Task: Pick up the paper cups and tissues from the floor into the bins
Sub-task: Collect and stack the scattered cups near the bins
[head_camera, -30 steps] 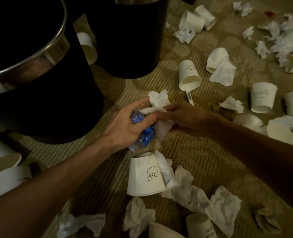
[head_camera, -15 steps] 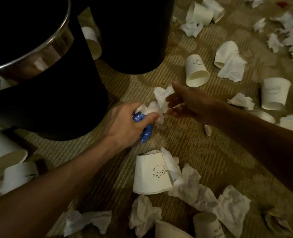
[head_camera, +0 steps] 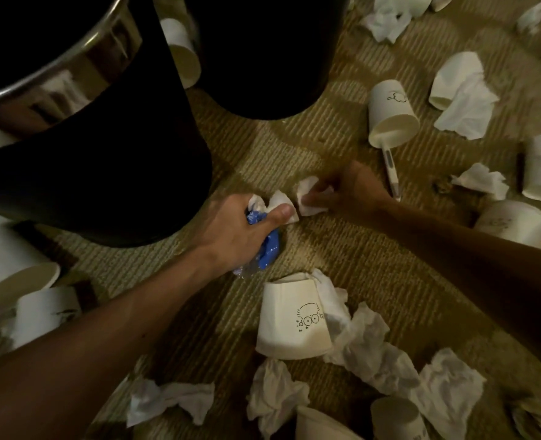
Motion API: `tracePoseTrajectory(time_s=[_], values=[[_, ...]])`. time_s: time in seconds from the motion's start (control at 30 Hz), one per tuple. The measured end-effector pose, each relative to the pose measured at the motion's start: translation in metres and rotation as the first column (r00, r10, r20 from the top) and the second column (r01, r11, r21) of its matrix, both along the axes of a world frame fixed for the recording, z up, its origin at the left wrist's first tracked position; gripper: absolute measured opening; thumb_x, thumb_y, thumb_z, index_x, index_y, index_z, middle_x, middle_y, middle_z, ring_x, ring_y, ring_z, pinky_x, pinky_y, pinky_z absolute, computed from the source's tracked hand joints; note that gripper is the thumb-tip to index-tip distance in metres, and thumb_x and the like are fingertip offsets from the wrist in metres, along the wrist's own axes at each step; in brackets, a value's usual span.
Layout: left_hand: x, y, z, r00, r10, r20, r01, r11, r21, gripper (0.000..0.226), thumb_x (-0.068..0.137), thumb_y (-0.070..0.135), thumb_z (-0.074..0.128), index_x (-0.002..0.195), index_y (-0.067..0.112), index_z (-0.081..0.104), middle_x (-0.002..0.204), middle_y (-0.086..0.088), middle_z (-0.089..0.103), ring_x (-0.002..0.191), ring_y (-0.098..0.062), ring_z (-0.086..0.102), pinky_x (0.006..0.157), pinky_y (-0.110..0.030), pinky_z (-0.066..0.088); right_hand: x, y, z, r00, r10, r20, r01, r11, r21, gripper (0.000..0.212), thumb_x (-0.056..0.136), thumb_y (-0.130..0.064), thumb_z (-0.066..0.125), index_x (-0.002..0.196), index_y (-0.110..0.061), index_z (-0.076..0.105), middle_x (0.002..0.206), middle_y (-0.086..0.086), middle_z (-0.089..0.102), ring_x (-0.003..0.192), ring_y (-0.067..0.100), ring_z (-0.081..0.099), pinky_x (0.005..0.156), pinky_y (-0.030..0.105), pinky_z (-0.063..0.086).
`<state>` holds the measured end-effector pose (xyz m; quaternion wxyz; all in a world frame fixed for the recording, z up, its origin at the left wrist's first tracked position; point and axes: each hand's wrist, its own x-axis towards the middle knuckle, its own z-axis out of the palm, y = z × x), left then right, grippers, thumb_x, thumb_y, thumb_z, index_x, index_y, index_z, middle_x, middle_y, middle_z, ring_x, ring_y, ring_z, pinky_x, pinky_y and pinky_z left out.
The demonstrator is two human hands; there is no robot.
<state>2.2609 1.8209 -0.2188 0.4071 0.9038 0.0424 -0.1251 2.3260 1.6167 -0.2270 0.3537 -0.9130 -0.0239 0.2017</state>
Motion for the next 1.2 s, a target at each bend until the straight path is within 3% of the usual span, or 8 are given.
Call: tracePoseTrajectory(time_s=[0.17, 0.33, 0.47, 0.6, 0.7, 0.87, 1.03, 1.2], values=[[-0.006, -0.004, 0.003, 0.999, 0.0, -0.048, 0.0, 1.0, 0.008, 0.079, 0.069, 0.091, 0.033, 0.054, 0.017, 0.055, 0.048, 0.013, 0.061, 0.043, -0.001, 0.058, 0.035, -0.011, 0.034, -0.01, 0.015, 0.02, 0.942, -0.001, -0.336, 0.126, 0.928, 0.351, 0.009, 0.084, -0.02, 0.072, 0.079, -0.012, 0.071, 0.062, -0.005, 0.07, 0.059, 0.008, 0.068, 0.054, 0.019, 0.053], [-0.014, -0.014, 0.029, 1.0, -0.023, -0.017, 0.023, 1.0, 0.015, 0.081, 0.068, 0.094, 0.024, 0.06, 0.022, 0.06, 0.053, 0.012, 0.062, 0.051, -0.002, 0.06, 0.049, -0.022, 0.042, -0.024, 0.019, 0.059, 0.883, 0.128, -0.452, 0.137, 0.85, 0.508, 0.015, 0.088, -0.011, 0.066, 0.099, -0.001, 0.066, 0.073, 0.007, 0.069, 0.065, 0.011, 0.068, 0.057, 0.021, 0.054], [-0.016, -0.027, 0.085, 0.991, -0.039, 0.126, 0.04, 0.999, -0.006, 0.064, 0.081, 0.077, 0.037, 0.068, 0.02, 0.064, 0.064, 0.005, 0.066, 0.066, -0.011, 0.066, 0.062, -0.032, 0.053, -0.028, 0.022, 0.122, 0.917, 0.153, -0.368, 0.096, 0.81, 0.578, 0.025, 0.061, -0.03, 0.069, 0.08, -0.015, 0.065, 0.063, 0.001, 0.066, 0.052, 0.006, 0.061, 0.047, 0.017, 0.05], [-0.002, 0.0, 0.165, 0.869, 0.008, 0.495, 0.006, 1.0, -0.027, 0.057, 0.092, 0.063, 0.043, 0.067, 0.016, 0.062, 0.059, 0.005, 0.06, 0.06, -0.009, 0.06, 0.057, -0.034, 0.047, -0.016, 0.048, 0.203, 0.969, 0.209, -0.129, -0.052, 0.686, 0.726, 0.016, 0.071, -0.03, 0.062, 0.07, -0.018, 0.074, 0.068, -0.001, 0.069, 0.058, 0.005, 0.063, 0.051, 0.016, 0.053], [0.012, 0.042, 0.212, 0.759, 0.065, 0.648, -0.081, 0.997, -0.006, 0.052, 0.095, 0.057, 0.042, 0.074, 0.015, 0.065, 0.069, 0.003, 0.065, 0.066, -0.009, 0.061, 0.061, -0.034, 0.047, -0.012, 0.081, 0.249, 0.965, 0.251, 0.074, -0.213, 0.591, 0.778, 0.03, 0.086, -0.038, 0.056, 0.088, -0.013, 0.074, 0.083, 0.004, 0.069, 0.073, 0.012, 0.064, 0.063, 0.017, 0.055], [0.025, 0.112, 0.241, 0.751, -0.043, 0.659, -0.097, 0.98, 0.174, 0.038, 0.103, 0.049, 0.038, 0.076, 0.032, 0.059, 0.079, 0.009, 0.06, 0.073, 0.001, 0.056, 0.062, -0.015, 0.039, -0.004, 0.144, 0.269, 0.942, 0.212, 0.261, -0.332, 0.716, 0.615, 0.044, 0.099, -0.047, 0.043, 0.101, -0.015, 0.072, 0.092, 0.002, 0.07, 0.082, 0.01, 0.064, 0.073, 0.021, 0.056], [0.049, 0.154, 0.228, 0.917, -0.233, 0.324, 0.101, 0.921, 0.377, 0.029, 0.105, 0.046, 0.031, 0.103, 0.032, 0.057, 0.106, -0.006, 0.063, 0.105, -0.029, 0.056, 0.095, -0.051, 0.045, 0.008, 0.178, 0.256, 0.896, 0.338, 0.287, -0.412, 0.874, 0.256, 0.066, 0.095, -0.065, 0.024, 0.098, -0.024, 0.075, 0.1, -0.009, 0.072, 0.096, 0.004, 0.064, 0.089, 0.026, 0.047], [0.052, 0.165, 0.206, 0.98, -0.194, 0.045, 0.151, 0.872, 0.465, 0.05, 0.104, 0.05, 0.02, 0.148, 0.03, 0.031, 0.135, -0.004, 0.047, 0.123, -0.026, 0.04, 0.112, -0.044, 0.027, 0.012, 0.201, 0.241, 0.86, 0.443, 0.252, -0.454, 0.891, -0.017, 0.078, 0.094, -0.068, 0.007, 0.108, -0.029, 0.072, 0.116, -0.004, 0.067, 0.111, 0.015, 0.056, 0.093, 0.029, 0.037]])
